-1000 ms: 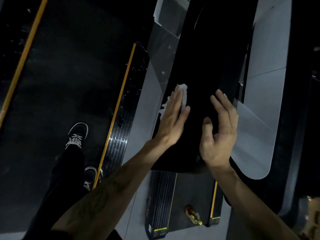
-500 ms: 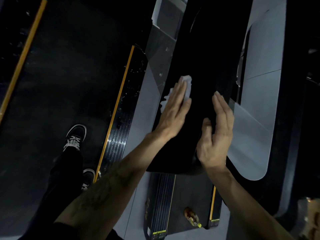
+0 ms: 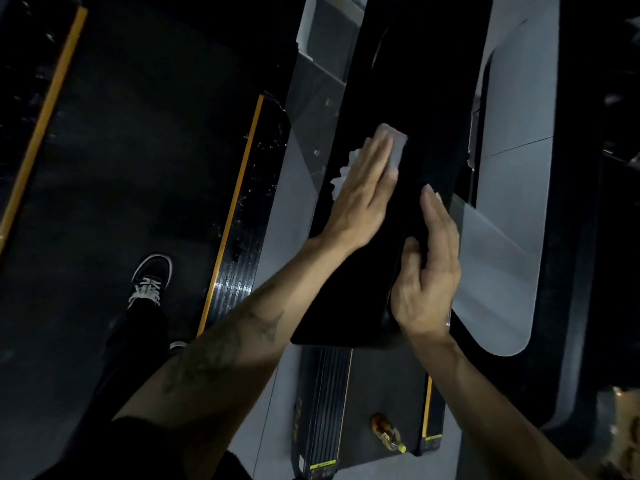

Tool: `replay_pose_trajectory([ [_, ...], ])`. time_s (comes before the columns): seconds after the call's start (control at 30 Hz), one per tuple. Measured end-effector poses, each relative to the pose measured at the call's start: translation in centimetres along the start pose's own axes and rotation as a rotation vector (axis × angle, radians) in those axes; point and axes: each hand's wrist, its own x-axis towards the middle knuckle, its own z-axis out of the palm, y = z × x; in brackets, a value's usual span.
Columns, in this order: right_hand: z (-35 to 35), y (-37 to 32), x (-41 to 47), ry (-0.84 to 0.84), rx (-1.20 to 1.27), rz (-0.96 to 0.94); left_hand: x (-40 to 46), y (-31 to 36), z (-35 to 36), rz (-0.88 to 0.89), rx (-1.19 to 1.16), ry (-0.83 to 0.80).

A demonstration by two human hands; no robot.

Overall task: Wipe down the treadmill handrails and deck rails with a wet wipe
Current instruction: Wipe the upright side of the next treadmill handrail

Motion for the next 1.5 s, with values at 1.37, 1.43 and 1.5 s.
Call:
replay_pose_trajectory([
  [1.37,0.3,0.6,8.6,-0.164,-0.225,0.000,-2.5,-0.8,0.6,-0.187,-0.038,0.050],
  [1.43,-0.2,1.3,10.0,-0.207,-0.204,-0.042,-4.2,-0.8,0.9,-0.184,-0.041,0.039],
  [1.5,0.0,1.7,11.5,-0.238,-0.201,-0.082,-5.5,-0.6,1.1,-0.139,-0.059,0.025],
])
